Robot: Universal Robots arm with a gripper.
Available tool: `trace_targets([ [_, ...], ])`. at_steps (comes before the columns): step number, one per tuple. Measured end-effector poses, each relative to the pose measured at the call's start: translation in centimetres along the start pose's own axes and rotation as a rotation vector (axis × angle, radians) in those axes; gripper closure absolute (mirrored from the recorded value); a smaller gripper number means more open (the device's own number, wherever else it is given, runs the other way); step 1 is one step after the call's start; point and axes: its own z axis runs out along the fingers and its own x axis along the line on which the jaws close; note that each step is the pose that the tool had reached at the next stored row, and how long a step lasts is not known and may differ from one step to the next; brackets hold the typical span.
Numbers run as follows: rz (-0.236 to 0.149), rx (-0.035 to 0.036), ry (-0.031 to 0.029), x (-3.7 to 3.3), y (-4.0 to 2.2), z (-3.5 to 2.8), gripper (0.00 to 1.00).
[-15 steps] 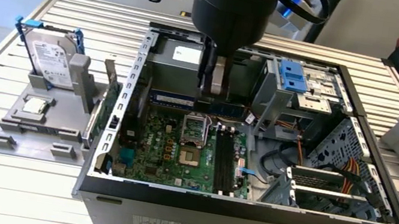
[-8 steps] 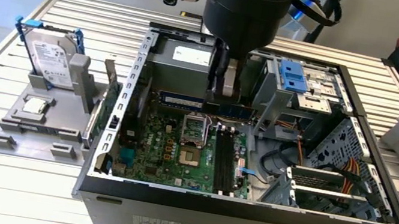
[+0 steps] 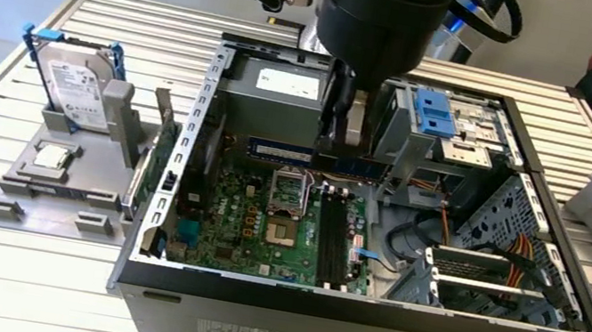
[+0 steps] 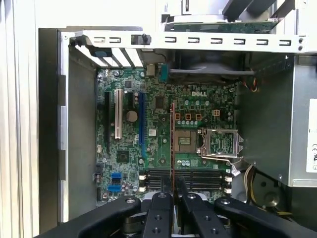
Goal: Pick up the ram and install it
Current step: 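Pick up the ram and move it above insertion slot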
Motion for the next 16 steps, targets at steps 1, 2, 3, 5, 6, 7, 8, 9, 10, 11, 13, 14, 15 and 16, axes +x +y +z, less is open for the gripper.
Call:
trace_targets([
  [1, 0.0, 0.0, 0.0, 0.0, -0.06, 0.0, 1.0],
  [2, 0.001, 0.0, -0.0001, 0.0, -0.12, 0.0, 1.0],
  [3, 0.001, 0.0, 0.0, 0.0, -0.18, 0.0, 1.0],
  [5, 0.001, 0.0, 0.0, -0.01, -0.32, 0.0, 1.0],
  [6, 0.001, 0.0, -0.0001, -0.01, -0.41, 0.0, 1.0],
  [7, 0.002, 0.0, -0.0001, -0.01, -0.49, 0.0, 1.0],
  [8, 0.002, 0.0, 0.0, -0.01, -0.57, 0.0, 1.0],
  [9, 0.002, -0.0001, 0.0, -0.01, -0.63, -0.01, 1.0],
  [10, 0.002, 0.0, -0.0001, -0.02, -0.69, 0.0, 1.0],
  [11, 0.003, 0.0, 0.0, -0.05, -0.73, -0.01, 1.0],
  [13, 0.003, 0.0, 0.0, -0.05, -0.79, -0.01, 1.0],
  [14, 0.003, 0.0, -0.0001, -0.05, -0.83, 0.0, 1.0],
  [15, 0.003, -0.0001, 0.0001, -0.06, -0.89, -0.01, 1.0],
  [16, 0.003, 0.0, 0.0, -0.06, -0.95, -0.01, 1.0],
])
